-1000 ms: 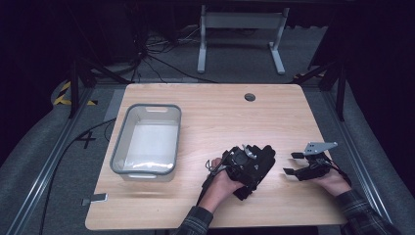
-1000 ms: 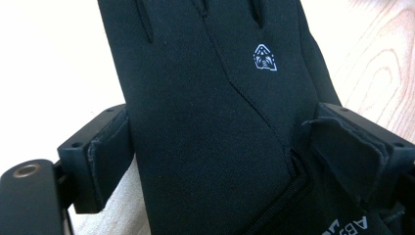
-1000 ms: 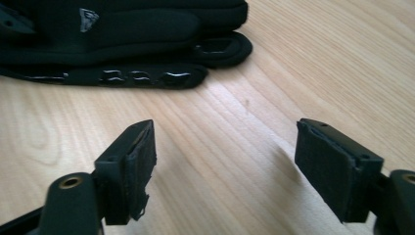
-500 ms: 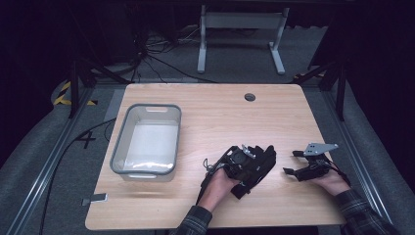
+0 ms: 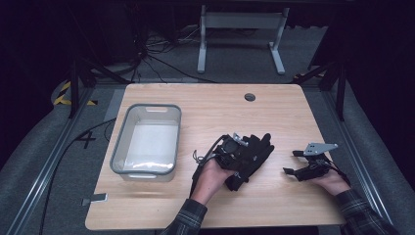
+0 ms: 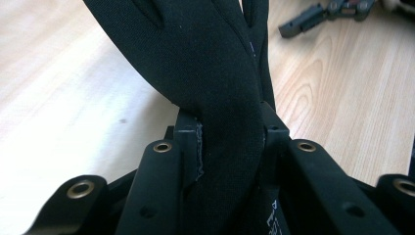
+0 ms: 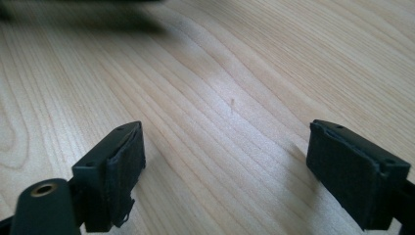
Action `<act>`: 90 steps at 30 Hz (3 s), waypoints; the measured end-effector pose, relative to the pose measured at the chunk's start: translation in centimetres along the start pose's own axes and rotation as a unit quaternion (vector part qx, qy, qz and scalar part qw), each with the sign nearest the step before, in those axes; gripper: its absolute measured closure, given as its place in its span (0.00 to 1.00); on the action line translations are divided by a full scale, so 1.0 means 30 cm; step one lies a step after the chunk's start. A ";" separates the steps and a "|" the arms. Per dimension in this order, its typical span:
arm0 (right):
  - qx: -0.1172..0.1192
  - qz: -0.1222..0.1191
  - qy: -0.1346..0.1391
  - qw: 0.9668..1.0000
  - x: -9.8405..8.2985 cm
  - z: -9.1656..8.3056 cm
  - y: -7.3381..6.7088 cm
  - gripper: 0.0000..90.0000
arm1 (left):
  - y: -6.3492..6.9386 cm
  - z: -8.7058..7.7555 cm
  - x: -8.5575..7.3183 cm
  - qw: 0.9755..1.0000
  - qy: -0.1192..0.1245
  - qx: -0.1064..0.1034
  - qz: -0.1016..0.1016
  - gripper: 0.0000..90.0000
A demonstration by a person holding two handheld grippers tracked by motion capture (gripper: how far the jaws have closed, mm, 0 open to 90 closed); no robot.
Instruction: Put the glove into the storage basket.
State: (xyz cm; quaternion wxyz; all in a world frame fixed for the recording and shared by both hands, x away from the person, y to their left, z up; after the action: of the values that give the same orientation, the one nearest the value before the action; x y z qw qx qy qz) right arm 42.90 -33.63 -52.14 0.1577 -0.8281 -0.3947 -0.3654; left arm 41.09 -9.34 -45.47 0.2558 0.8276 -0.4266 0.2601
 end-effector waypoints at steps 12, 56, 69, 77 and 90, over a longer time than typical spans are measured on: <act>-0.003 0.002 0.000 1.000 0.001 0.001 0.003 0.17 | -0.142 -0.233 0.027 0.998 0.035 0.044 -0.032 0.78; -0.010 0.010 0.001 1.000 0.002 0.002 0.010 0.17 | -0.629 -0.548 -0.383 0.967 0.045 0.161 -0.193 0.76; -0.010 0.009 0.001 1.000 0.002 0.002 0.010 0.17 | -0.642 -0.550 -0.381 0.961 0.046 0.191 -0.197 0.36; -0.010 0.009 0.001 1.000 0.002 0.002 0.010 0.17 | -0.601 -0.533 -0.331 0.965 0.063 0.182 -0.181 0.31; -0.010 0.009 0.001 1.000 0.002 0.002 0.010 0.17 | -0.450 -0.454 -0.189 0.976 0.079 0.155 -0.129 0.24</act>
State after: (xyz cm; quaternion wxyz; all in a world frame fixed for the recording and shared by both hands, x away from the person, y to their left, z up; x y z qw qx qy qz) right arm 43.18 -33.76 -52.13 0.1530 -0.8330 -0.3832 -0.3687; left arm 46.68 9.52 -41.88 0.1891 0.8819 -0.2493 0.3526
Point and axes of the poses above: each handheld gripper's, and its own axes: z roughly forward along the jaws, x roughly out of its top, y roughly to its right, the point moved 8 cm from there along z, roughly forward along the jaws
